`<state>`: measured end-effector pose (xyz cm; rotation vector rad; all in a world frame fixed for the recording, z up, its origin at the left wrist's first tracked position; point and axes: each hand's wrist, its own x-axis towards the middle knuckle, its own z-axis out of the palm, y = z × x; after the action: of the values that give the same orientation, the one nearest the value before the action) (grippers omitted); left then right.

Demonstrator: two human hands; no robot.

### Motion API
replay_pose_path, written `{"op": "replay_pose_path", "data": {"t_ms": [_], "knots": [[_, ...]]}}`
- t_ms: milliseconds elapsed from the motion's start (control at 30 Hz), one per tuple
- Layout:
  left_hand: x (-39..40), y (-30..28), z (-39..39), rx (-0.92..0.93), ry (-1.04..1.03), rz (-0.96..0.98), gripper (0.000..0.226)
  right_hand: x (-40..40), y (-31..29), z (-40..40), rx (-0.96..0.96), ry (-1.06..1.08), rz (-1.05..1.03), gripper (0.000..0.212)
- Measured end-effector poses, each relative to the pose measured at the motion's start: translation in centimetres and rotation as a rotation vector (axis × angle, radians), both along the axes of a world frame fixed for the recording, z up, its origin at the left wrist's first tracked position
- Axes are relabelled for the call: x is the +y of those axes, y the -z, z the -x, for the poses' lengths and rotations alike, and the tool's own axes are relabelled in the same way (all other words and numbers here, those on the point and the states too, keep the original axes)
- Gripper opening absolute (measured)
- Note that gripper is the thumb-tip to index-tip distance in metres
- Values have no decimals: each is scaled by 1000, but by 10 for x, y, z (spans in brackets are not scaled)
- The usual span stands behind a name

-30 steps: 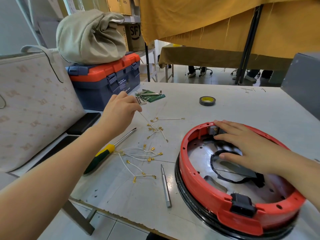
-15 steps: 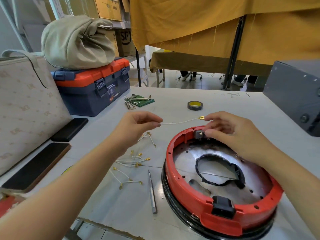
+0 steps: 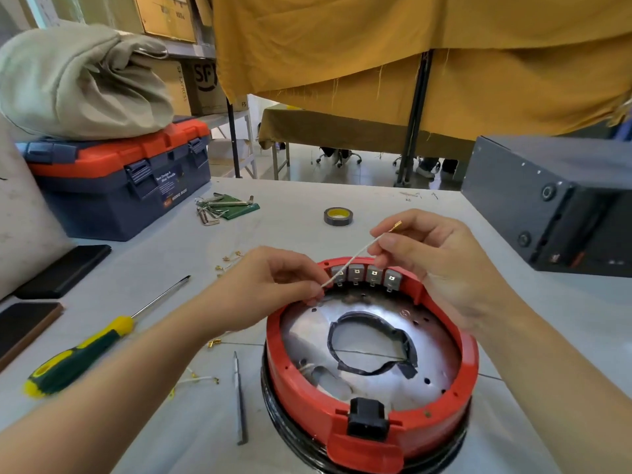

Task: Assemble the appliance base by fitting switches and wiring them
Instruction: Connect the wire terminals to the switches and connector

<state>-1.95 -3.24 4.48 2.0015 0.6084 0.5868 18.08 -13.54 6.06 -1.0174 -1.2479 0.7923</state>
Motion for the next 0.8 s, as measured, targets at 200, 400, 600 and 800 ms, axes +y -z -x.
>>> {"op": "replay_pose_path", "data": {"t_ms": [200, 400, 600, 800], "knots": [[-10, -9, -9, 100, 168, -63, 12, -1, -3, 1, 60, 73, -7, 4], [-11, -12, -14, -13, 204, 91, 14, 0, 1, 5, -7, 106, 111, 17], [-13, -17, -28, -230, 18, 97, 9, 1, 6, 12, -29, 84, 170, 15], [-21, -16, -40, -260, -68, 62, 9, 3, 10, 14, -102, 111, 160, 14]]}}
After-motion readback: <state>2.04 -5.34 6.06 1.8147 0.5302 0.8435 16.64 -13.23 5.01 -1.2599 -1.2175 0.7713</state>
